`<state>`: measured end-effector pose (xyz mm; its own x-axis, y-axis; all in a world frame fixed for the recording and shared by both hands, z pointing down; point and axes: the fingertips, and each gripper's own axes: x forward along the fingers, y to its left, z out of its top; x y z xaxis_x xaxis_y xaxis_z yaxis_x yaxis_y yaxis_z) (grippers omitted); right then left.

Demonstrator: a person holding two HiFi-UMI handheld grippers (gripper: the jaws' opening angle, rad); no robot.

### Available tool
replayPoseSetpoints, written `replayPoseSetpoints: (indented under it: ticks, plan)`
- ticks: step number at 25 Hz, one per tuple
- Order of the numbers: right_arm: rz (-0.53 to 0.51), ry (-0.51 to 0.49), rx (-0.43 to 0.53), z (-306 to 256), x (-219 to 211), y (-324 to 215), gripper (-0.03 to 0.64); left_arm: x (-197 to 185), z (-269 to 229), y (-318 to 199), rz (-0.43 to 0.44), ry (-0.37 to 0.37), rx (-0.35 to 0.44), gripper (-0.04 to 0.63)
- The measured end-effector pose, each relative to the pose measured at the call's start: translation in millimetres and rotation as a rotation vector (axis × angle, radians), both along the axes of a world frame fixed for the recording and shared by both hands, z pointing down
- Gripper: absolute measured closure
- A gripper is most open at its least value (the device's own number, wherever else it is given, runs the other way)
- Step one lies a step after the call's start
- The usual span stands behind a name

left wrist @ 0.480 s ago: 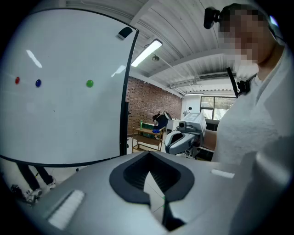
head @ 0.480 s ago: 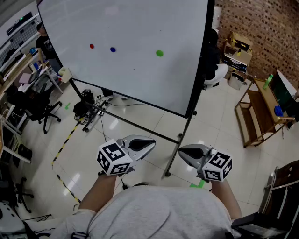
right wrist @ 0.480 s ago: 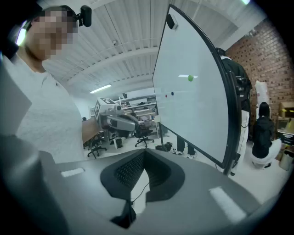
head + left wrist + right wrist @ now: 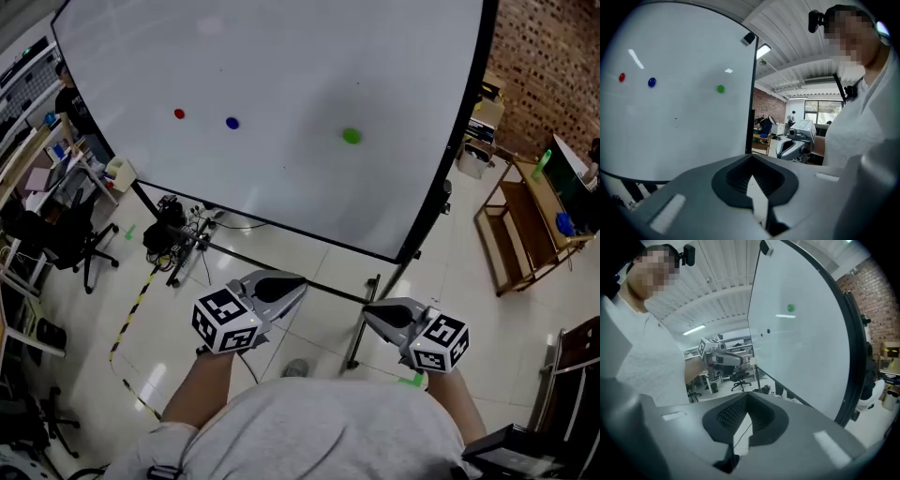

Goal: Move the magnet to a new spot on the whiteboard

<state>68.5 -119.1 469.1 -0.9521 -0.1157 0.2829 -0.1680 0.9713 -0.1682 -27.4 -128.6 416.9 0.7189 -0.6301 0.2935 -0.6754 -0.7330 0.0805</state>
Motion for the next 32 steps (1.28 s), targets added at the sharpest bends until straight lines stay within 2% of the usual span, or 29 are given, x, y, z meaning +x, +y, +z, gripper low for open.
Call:
replayPoseSetpoints:
  ticks: [5,8,11,16,19,21,25,29,32]
  plan:
    - [0.094,-0.015,-0.011,-5,-61,-35,0.614,-46,1,-42,0.128,-0.007,-0.013,0.611]
    - [0.172,-0.023,-0.001,-10,-86,-49,0.614,-60,3,-60,0.236,-0.004,-0.026,0.611]
    - [0.243,-0.048,0.017,-20,-98,-63,0.612,-65,3,-71,0.322,0.003,-0.032,0.611]
    - [0.308,-0.085,0.030,-30,-101,-77,0.612,-64,-1,-83,0.386,0.024,-0.023,0.611]
    - [0.325,-0.086,0.070,-37,-94,-79,0.612,-56,1,-87,0.425,0.030,-0.030,0.611]
    - [0.336,-0.077,0.135,-45,-87,-82,0.612,-49,1,-89,0.442,0.030,-0.030,0.612]
    - [0.337,-0.007,0.327,-68,-81,-91,0.612,-39,-4,-87,0.474,0.033,-0.028,0.611]
    - [0.319,0.020,0.466,-99,-87,-102,0.590,-37,-9,-89,0.472,0.044,-0.024,0.611]
    - [0.302,0.131,0.683,-128,-86,-116,0.552,-37,-9,-89,0.463,0.039,-0.026,0.611]
